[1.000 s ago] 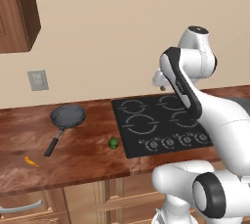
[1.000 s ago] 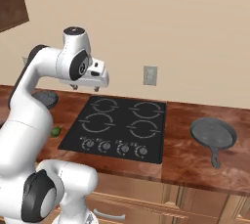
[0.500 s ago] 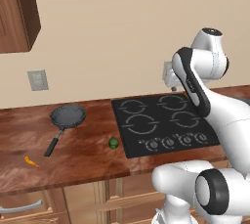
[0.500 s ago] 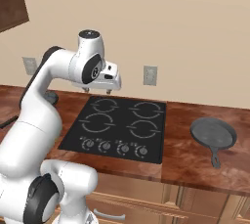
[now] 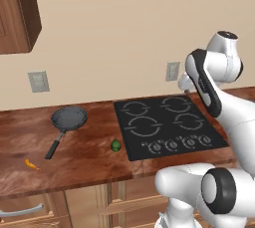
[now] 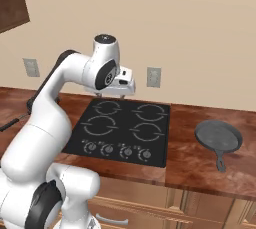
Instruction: Place both pans onto different burners. Then place the avocado and the shrimp on different pans.
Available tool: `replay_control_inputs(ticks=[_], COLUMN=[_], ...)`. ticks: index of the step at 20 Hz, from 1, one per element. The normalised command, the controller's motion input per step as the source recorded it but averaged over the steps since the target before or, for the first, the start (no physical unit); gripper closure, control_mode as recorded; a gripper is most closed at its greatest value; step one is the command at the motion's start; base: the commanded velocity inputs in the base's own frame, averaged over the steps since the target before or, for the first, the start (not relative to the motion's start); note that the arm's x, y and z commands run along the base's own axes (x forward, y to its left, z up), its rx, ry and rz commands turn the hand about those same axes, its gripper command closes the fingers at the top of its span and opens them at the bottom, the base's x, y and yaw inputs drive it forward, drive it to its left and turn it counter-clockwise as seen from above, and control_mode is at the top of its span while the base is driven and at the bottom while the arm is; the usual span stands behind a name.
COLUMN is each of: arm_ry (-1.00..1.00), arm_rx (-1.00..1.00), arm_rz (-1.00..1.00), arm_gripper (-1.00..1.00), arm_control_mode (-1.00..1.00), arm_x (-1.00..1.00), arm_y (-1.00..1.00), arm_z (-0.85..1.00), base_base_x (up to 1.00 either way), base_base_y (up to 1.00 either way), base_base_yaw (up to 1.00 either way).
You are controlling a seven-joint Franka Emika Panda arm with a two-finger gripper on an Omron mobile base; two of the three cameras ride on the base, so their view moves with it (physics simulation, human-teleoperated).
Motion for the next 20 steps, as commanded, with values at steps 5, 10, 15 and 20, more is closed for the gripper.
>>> replay_control_inputs(ticks=[5,10,15,20], arm_ry=[0.00,0.00,0.00,0.00], arm_rx=[-0.01,-0.04,-0.01,0.00], arm_rz=[0.00,0.00,0.00,0.00], arm_gripper=[-1.00,-1.00,-1.00,-1.00], arm_control_mode=[-1.00,-1.00,-1.00,-1.00], arm_x=[0.00,0.00,0.00,0.01], arm_y=[-0.36,-0.33,-0.34,-0.30], arm_z=[-0.28,-0.37,-0.28,-0.23], base_base_x=[0.00,0.00,0.00,0.00], base_base_y=[0.00,0.00,0.00,0.00], base_base_yaw=[0.00,0.00,0.00,0.00])
